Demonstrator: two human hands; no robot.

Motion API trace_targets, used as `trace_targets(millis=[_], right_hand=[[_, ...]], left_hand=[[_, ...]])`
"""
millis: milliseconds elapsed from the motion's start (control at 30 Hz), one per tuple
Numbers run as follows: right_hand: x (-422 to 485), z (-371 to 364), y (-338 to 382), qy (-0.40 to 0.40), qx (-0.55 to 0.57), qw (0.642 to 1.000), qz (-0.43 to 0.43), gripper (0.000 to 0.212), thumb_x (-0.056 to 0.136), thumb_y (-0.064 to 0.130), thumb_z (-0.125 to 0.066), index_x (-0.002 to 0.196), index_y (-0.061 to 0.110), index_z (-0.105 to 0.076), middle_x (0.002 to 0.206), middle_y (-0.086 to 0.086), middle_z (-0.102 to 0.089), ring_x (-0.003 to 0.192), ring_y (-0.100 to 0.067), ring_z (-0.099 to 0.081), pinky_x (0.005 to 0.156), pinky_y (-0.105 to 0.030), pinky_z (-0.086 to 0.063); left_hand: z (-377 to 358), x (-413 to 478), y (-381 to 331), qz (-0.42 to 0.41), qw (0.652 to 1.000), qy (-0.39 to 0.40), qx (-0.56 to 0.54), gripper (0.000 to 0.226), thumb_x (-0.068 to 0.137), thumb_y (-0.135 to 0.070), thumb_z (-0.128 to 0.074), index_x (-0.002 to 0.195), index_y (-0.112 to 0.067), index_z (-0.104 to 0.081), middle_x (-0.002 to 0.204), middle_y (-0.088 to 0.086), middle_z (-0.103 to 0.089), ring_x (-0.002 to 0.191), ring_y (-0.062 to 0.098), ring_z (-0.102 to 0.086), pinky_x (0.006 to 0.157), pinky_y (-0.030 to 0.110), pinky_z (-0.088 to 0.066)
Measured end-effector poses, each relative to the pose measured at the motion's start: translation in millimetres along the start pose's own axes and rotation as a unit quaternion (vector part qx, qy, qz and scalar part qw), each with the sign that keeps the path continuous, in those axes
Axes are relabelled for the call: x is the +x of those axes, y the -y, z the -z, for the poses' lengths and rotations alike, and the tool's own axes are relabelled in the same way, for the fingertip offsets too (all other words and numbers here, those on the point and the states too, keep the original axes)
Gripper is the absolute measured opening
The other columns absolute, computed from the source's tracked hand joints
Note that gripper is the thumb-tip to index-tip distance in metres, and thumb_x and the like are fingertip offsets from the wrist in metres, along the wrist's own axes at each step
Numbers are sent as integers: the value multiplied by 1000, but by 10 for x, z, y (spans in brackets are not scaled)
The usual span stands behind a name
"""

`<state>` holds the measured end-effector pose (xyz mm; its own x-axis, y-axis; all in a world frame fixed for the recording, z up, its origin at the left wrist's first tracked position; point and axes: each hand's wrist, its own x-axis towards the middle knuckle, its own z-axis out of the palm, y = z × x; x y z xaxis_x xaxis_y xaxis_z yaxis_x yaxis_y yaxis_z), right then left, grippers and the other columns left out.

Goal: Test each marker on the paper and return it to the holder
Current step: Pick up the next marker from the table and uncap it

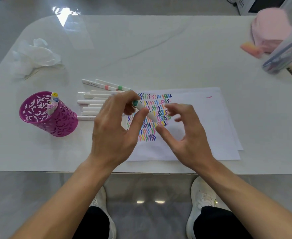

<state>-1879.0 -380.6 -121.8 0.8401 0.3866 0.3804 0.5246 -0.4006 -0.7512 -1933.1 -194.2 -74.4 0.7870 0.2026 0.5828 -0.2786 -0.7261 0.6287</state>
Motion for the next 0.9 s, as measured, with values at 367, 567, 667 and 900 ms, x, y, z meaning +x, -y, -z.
trace_targets(millis=[367,567,667,900], right_hand=[[-20,44,-93,51,-103,992,62,28,97,27,-65,120,11,-68,108,-3,-73,92,-21,-67,78,-39,-57],[-41,63,-104,98,-171,977,76,21,98,32,-62,110,15,-66,93,4,-68,74,-13,-62,61,-31,-52],[-40,78,-143,108,-215,966,93,22,99,37,-63,112,20,-69,85,7,-65,68,-13,-60,55,-24,-39],[-22,120,-114,102,-224,967,68,27,102,47,-50,106,32,-72,63,7,-51,52,-18,-51,42,-31,-40]], left_hand=[[-157,-48,-42,205,958,185,-75,14,90,-32,-72,97,-22,-64,78,-9,-71,72,9,-70,69,28,-59],[-204,-50,18,167,934,315,11,14,100,-37,-54,95,-32,-67,71,-14,-67,71,0,-63,67,23,-51],[-236,-62,30,158,926,342,24,18,103,-35,-50,93,-33,-64,73,-13,-65,74,2,-60,62,14,-43],[-308,-55,30,154,942,297,2,22,102,-28,-53,92,-23,-72,70,-7,-66,76,9,-59,62,13,-41]])
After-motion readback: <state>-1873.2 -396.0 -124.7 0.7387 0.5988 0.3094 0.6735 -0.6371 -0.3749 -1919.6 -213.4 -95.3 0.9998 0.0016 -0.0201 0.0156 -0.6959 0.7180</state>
